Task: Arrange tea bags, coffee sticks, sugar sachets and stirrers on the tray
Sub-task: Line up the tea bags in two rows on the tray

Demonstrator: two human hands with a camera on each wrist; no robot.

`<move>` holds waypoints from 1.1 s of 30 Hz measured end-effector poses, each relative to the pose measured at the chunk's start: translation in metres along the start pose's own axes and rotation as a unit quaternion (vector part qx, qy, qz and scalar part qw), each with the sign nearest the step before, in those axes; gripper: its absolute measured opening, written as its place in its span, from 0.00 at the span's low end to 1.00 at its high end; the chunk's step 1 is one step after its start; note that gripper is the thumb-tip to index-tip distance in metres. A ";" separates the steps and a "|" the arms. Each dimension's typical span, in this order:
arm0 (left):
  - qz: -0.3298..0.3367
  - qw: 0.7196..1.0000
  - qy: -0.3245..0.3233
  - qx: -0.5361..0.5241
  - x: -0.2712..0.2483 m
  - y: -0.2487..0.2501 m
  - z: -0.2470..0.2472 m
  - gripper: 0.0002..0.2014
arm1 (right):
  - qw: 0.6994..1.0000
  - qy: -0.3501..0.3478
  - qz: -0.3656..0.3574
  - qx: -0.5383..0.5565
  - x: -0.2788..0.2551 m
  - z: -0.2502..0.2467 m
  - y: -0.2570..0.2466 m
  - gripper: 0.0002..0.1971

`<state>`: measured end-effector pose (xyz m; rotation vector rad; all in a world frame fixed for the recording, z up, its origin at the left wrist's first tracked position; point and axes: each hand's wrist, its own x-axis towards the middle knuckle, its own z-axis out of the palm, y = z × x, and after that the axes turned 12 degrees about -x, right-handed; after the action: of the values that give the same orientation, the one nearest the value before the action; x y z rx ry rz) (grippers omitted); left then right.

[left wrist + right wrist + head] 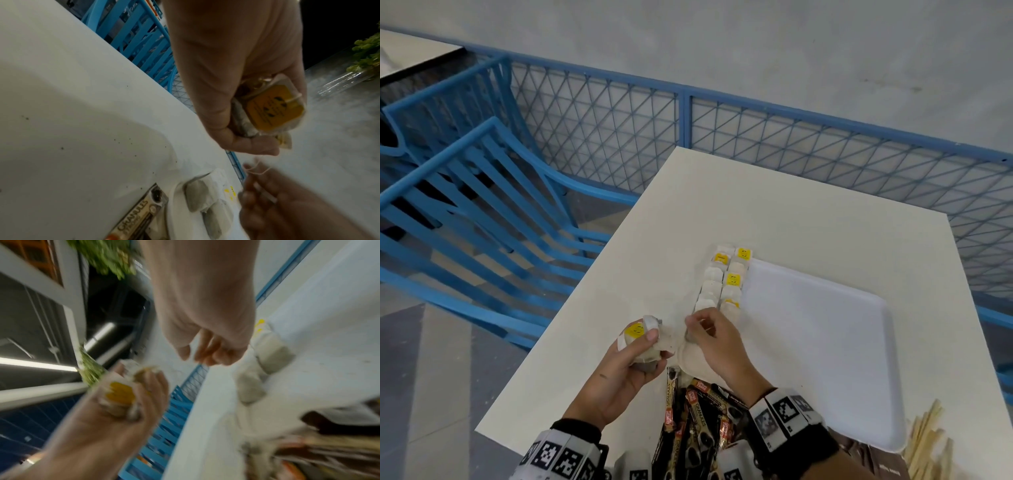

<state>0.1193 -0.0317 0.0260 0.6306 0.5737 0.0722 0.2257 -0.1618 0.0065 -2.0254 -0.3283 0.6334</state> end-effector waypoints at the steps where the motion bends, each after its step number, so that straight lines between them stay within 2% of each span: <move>1: 0.000 1.000 -0.003 0.003 0.000 -0.001 0.001 0.42 | 0.999 -0.044 -0.018 0.020 -0.005 -0.002 -0.008 0.07; 4: -0.004 1.000 -0.020 0.014 0.000 -0.003 0.004 0.28 | 0.987 -0.149 -0.053 0.041 -0.017 -0.008 -0.021 0.02; 7: 0.000 1.000 -0.015 0.004 0.002 -0.004 0.005 0.15 | 0.988 -0.138 -0.043 0.053 -0.019 -0.013 -0.019 0.05; 11: 0.005 1.000 -0.004 0.016 0.004 -0.005 0.003 0.18 | 0.981 -0.136 0.001 0.139 -0.018 -0.021 -0.013 0.04; 13: 0.010 1.000 0.000 0.012 0.005 -0.004 0.003 0.13 | 0.977 -0.125 0.007 0.171 -0.018 -0.028 -0.010 0.04; 15: 0.015 1.000 0.005 0.004 0.004 -0.003 0.004 0.12 | 0.981 -0.100 -0.002 0.166 -0.019 -0.034 -0.007 0.06; 19: 0.010 1.000 0.007 0.010 0.004 -0.002 0.005 0.15 | 0.999 -0.017 -0.033 0.039 -0.020 -0.045 0.002 0.14; 24: 0.009 1.000 0.016 0.014 0.005 -0.002 0.005 0.15 | 1.000 -0.005 -0.016 -0.011 -0.014 -0.056 0.015 0.10; 27: 0.013 0.999 0.016 0.025 0.004 -0.001 0.002 0.32 | 0.999 0.017 -0.007 -0.046 -0.011 -0.058 0.024 0.05; 28: 0.014 0.999 0.019 0.027 0.004 -0.001 0.002 0.32 | 0.997 0.029 -0.012 -0.077 -0.009 -0.060 0.027 0.05; 31: 0.017 0.999 0.024 0.017 0.003 -0.001 0.003 0.16 | 0.977 0.004 -0.042 -0.211 -0.004 -0.066 0.032 0.05; 33: 0.020 0.999 0.035 0.016 0.003 0.000 0.000 0.14 | 0.957 -0.061 -0.064 -0.276 -0.003 -0.068 0.030 0.08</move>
<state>0.1221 -0.0308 0.0245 0.6727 0.6305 0.1230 0.2610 -0.2273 0.0096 -2.4698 -0.7745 0.6333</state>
